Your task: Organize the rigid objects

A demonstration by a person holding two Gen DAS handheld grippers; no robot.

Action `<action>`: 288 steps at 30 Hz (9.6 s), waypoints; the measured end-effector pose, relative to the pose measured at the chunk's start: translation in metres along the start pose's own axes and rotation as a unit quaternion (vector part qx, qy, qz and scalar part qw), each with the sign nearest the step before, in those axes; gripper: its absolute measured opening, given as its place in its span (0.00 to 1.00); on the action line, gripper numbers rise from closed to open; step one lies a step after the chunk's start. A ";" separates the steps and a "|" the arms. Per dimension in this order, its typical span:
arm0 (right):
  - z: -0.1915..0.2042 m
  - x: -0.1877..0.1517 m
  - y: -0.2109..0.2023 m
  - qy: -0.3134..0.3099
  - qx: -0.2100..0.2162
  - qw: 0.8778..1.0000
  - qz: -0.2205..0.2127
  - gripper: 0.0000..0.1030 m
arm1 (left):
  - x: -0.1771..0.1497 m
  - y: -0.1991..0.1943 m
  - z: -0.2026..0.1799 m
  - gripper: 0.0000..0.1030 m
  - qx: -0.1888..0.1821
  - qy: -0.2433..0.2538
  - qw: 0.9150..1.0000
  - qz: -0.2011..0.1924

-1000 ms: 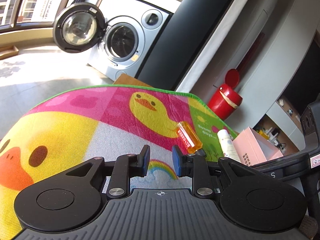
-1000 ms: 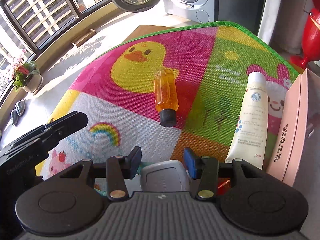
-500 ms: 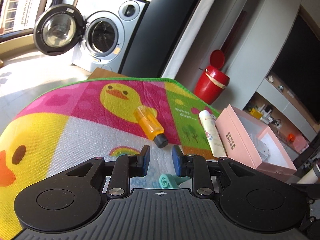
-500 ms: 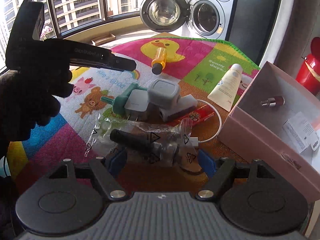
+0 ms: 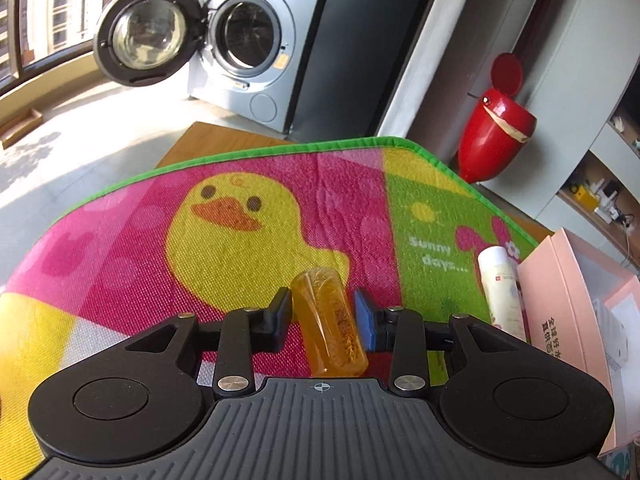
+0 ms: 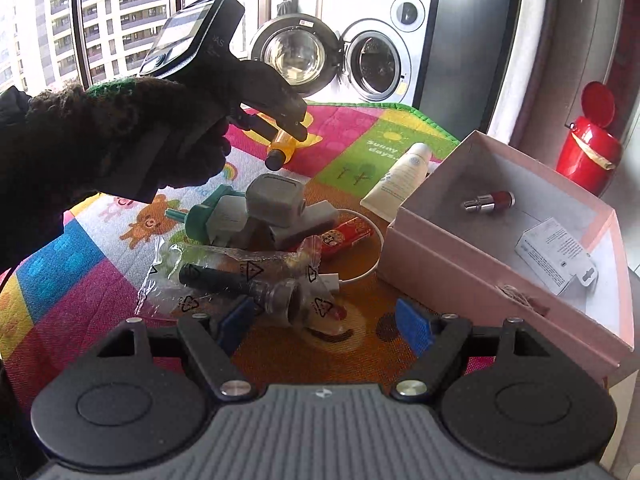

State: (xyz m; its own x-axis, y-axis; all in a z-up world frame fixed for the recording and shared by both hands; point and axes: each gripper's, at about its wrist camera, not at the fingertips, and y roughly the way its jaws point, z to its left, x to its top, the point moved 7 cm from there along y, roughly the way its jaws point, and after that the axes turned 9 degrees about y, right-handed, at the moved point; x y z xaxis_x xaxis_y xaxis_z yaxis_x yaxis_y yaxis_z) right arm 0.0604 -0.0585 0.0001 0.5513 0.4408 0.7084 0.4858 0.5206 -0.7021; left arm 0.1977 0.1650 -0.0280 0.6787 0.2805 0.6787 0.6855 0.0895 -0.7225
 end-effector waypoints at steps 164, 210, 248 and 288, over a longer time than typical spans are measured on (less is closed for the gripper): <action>-0.052 -0.020 -0.044 0.077 -0.054 0.995 -0.042 0.68 | -0.160 -0.152 -0.111 0.34 -0.279 0.245 0.928 0.002; -0.063 -0.067 -0.012 0.158 -0.104 0.981 -0.045 0.80 | -0.130 -0.103 -0.132 0.38 -0.161 0.255 0.953 -0.017; -0.047 -0.050 0.003 0.095 -0.076 0.992 -0.025 0.71 | -0.153 -0.113 -0.105 0.45 -0.136 0.220 0.966 -0.024; -0.045 -0.080 -0.027 0.142 -0.109 0.983 -0.050 0.69 | -0.178 -0.135 -0.112 0.16 -0.195 0.180 0.964 0.012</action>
State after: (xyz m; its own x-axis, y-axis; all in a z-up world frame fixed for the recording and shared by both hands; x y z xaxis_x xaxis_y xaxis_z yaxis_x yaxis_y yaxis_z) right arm 0.0338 -0.1412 -0.0411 0.6452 0.1572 0.7477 0.6642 0.3681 -0.6506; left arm 0.0136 -0.0046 -0.0367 0.6952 -0.0787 0.7144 0.6672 -0.2991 -0.6822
